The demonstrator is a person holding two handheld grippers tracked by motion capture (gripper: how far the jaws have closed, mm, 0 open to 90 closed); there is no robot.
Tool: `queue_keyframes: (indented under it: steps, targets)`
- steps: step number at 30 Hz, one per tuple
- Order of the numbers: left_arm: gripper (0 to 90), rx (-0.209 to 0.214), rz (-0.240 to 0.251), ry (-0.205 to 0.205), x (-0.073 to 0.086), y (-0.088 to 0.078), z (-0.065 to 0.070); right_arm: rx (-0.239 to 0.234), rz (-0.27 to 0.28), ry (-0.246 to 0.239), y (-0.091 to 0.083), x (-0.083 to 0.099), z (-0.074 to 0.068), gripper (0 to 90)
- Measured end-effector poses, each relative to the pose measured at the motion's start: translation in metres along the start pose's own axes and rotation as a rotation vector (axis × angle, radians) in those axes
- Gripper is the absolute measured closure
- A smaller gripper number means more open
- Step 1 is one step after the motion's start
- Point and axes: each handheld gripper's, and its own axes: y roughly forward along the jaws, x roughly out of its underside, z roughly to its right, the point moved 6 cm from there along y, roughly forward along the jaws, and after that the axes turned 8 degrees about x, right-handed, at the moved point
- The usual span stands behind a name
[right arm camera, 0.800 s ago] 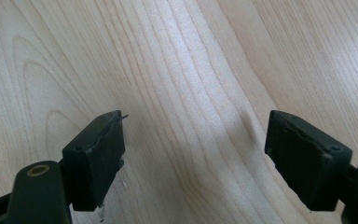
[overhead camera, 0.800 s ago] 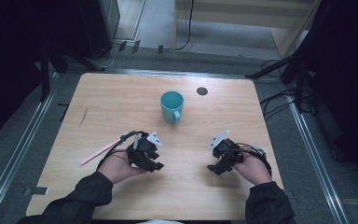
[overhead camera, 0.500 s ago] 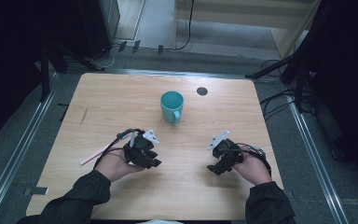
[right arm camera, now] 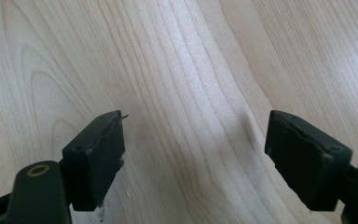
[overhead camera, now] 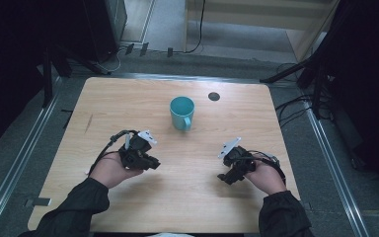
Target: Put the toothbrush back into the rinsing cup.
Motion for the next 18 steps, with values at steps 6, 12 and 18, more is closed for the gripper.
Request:
queue_keyframes:
  steps: [6, 12, 18]
  targets:
    - [89.0, -0.037, 0.035, -0.050, 0.012, -0.022, -0.020, -0.005, 0.007, -0.007, 0.001, -0.003, 0.000, 19.9]
    - [89.1, -0.072, 0.040, -0.081, 0.026, -0.038, -0.036, -0.007, 0.008, -0.011, 0.002, -0.006, 0.000, 19.9]
    - [89.1, -0.104, 0.049, -0.101, 0.040, -0.054, -0.047, -0.008, 0.010, -0.015, 0.002, -0.008, 0.000, 19.9]
